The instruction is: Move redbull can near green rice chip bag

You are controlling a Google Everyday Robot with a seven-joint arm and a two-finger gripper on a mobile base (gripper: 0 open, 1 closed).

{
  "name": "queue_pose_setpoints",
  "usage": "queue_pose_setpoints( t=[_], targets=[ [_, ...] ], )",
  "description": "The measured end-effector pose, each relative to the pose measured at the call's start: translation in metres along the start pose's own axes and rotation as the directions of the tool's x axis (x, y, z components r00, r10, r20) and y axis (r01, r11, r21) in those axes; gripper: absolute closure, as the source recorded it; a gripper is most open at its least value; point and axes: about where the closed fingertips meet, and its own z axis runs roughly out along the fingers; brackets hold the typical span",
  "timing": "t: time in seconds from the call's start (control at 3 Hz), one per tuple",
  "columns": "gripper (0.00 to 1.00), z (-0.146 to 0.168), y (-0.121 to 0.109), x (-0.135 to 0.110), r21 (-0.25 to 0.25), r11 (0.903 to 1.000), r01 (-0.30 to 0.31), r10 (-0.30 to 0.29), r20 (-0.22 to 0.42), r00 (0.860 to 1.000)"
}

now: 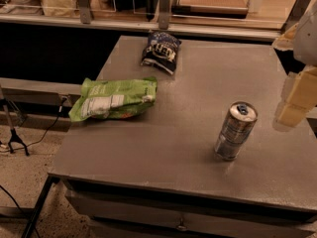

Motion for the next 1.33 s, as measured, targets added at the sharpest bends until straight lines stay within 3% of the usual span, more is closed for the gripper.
queue_pose_setpoints(
  t=[0.33,1.33],
  targets=[
    [0.0,0.0,0.0,0.0,0.0,1.0,0.0,0.0,0.0,1.0],
    [0.0,0.041,0.034,-0.04,-0.08,0.9901,0.115,-0.111,0.049,0.993]
  ],
)
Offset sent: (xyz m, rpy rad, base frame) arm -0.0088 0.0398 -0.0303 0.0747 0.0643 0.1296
